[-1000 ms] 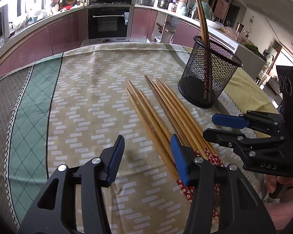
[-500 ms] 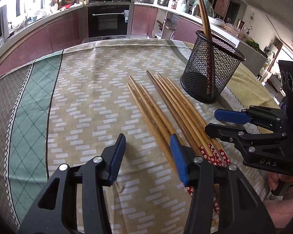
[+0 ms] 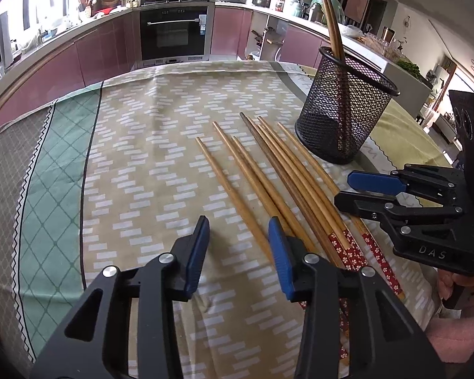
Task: Organize utensils
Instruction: 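Move both open tools back down to the chopsticks on the cloth, then close the left tool on a chopstick while the right tool grasps another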
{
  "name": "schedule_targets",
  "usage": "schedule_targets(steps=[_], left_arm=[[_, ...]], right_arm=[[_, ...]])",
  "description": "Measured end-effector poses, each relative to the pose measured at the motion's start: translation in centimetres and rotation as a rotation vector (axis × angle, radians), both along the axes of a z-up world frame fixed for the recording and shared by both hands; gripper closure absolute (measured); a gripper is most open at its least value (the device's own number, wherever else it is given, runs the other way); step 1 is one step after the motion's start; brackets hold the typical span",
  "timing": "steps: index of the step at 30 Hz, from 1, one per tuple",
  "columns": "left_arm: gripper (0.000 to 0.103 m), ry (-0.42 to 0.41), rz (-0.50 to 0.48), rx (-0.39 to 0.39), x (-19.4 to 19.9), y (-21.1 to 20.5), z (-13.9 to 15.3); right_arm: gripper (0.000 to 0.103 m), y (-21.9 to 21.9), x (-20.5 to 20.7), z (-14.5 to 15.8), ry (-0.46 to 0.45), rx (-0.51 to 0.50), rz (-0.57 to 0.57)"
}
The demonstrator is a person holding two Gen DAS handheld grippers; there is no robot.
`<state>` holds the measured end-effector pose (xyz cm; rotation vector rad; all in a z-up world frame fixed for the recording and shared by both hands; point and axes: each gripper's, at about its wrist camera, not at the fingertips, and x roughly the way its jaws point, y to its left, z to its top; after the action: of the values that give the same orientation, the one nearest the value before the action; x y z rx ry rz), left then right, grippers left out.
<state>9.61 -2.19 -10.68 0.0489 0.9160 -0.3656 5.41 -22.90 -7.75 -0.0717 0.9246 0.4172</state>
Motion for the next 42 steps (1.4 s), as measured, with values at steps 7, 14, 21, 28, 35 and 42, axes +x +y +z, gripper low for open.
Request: schedule_targets(steps=[7, 14, 21, 28, 35, 42], left_arm=[[0.081, 0.006, 0.031, 0.001, 0.8, 0.2, 0.0], [0.09, 0.011, 0.061, -0.023, 0.9, 0.5, 0.0], [0.095, 0.017, 0.072, -0.047, 0.5, 1.0, 0.1], [0.096, -0.002, 0.038, -0.085, -0.5, 1.2, 1.0], [0.096, 0.006, -0.023, -0.056, -1.0, -0.2, 0.7], [0.094, 0.025, -0.031, -0.033, -0.5, -0.2, -0.1]], right_arm=[[0.075, 0.4, 0.4, -0.1, -0.012, -0.008, -0.002], [0.092, -0.4, 0.6, -0.1, 0.01, 0.041, -0.016], [0.097, -1.8, 0.4, -0.1, 0.033, 0.122, -0.041], [0.097, -1.5, -0.5, 1.1, 0.004, 0.154, 0.026], [0.097, -0.2, -0.3, 0.7, 0.03, 0.105, 0.083], [0.095, 0.3, 0.2, 0.2, 0.044, 0.066, 0.076]])
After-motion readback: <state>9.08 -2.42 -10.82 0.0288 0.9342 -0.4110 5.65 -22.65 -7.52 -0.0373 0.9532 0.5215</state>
